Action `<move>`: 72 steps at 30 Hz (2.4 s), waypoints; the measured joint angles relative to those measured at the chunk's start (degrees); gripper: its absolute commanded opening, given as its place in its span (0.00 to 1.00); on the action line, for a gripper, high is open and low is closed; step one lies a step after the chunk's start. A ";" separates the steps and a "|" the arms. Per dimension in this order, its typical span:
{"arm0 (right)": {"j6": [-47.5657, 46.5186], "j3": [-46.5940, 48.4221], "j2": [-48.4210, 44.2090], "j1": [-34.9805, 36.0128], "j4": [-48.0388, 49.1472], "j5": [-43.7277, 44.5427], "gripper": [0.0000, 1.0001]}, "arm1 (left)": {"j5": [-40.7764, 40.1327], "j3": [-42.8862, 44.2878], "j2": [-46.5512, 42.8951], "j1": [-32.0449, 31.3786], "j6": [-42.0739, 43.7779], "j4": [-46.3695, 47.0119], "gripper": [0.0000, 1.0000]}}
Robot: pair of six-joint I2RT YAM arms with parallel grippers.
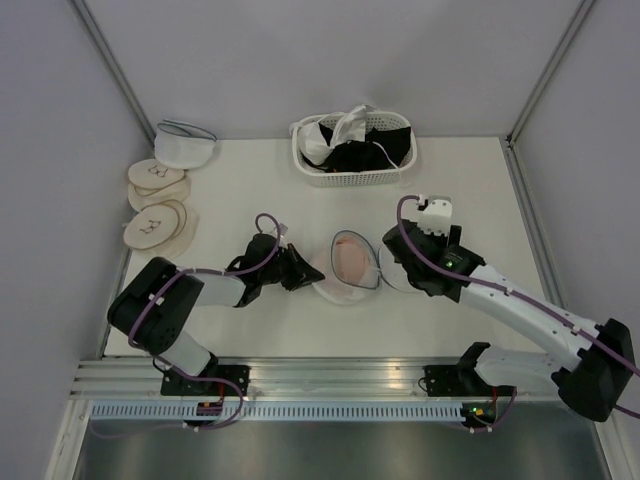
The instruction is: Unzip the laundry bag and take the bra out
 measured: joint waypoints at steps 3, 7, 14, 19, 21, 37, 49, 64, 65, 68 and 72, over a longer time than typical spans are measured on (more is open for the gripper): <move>-6.67 -4.26 -5.38 0.00 9.86 -10.10 0.80 | 2.58 0.55 1.68 0.07 1.05 0.87 0.02; -12.26 -5.77 -2.86 -0.02 19.43 -21.16 0.79 | 6.62 1.33 4.57 0.13 2.58 2.45 0.02; -17.84 -7.85 6.97 -0.70 31.50 -35.04 0.76 | 12.76 3.19 6.84 0.76 6.16 2.47 0.02; -19.58 -8.74 11.17 -2.12 34.86 -39.01 0.74 | 14.69 4.44 7.21 1.81 8.59 0.87 0.02; -19.93 -9.22 12.13 -2.49 36.11 -40.06 0.73 | 14.95 4.66 7.48 2.27 9.11 0.66 0.02; -22.97 -11.34 20.63 -3.98 44.65 -44.46 0.34 | 18.71 6.01 11.26 3.02 10.12 0.61 0.02; -23.10 -11.85 18.58 -4.17 44.52 -46.53 0.00 | 19.19 6.12 12.57 3.10 10.12 1.18 0.05; -22.05 -11.28 -5.14 -3.58 29.22 -42.29 0.00 | 19.17 7.65 12.79 3.15 10.10 1.49 0.29; -22.01 -10.82 -5.84 -3.63 28.39 -41.55 0.00 | 19.17 7.63 12.79 3.28 10.08 1.29 0.30; -21.88 -8.46 -9.09 -3.63 24.72 -38.80 0.00 | 19.15 7.63 12.81 3.89 10.05 0.87 0.36; -21.75 -7.06 -13.35 -3.65 22.21 -37.03 0.00 | 19.12 7.63 13.14 4.26 9.88 0.96 0.40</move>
